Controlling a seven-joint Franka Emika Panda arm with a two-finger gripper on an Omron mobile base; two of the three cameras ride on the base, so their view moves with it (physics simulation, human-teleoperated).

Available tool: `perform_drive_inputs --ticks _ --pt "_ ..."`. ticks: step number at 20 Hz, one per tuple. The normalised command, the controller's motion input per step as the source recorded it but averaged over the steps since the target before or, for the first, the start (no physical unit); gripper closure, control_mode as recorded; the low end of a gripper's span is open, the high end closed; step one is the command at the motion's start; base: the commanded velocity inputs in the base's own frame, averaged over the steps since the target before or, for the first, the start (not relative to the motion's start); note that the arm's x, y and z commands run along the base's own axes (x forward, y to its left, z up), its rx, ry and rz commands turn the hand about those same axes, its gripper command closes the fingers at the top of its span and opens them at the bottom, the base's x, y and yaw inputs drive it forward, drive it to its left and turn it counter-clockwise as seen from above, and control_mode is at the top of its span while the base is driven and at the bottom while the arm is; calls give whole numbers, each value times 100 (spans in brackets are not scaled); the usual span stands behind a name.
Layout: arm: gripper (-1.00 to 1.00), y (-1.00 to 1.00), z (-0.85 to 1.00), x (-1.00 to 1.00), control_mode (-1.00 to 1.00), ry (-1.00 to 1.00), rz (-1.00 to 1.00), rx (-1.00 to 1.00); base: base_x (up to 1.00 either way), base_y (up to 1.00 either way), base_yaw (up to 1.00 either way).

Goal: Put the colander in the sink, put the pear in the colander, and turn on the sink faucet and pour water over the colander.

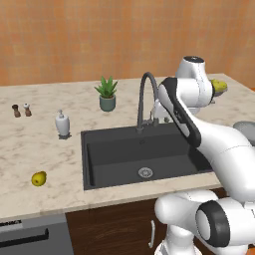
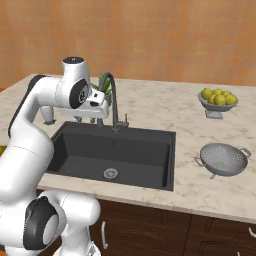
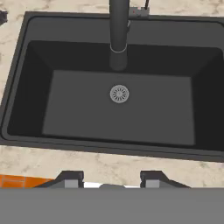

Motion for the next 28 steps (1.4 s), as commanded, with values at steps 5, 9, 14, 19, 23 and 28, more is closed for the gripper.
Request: perform_drive_inputs --ticks 5,9,14,19,23,28 --pt "-100 0 -8 -18 -100 0 0 -1 0 0 0" --pt "-100 -13 -21 -55 -100 -7 0 -7 0 0 0" --pt "-100 -33 -11 -63 -100 -10 0 -5 0 0 0" --pt "-100 -56 -1 -45 -100 5 0 -6 0 0 0" --pt "-100 -73 0 -36 -100 12 0 -4 0 0 0" --pt "-100 -89 -2 -8 -100 26 0 0 0 0 0"
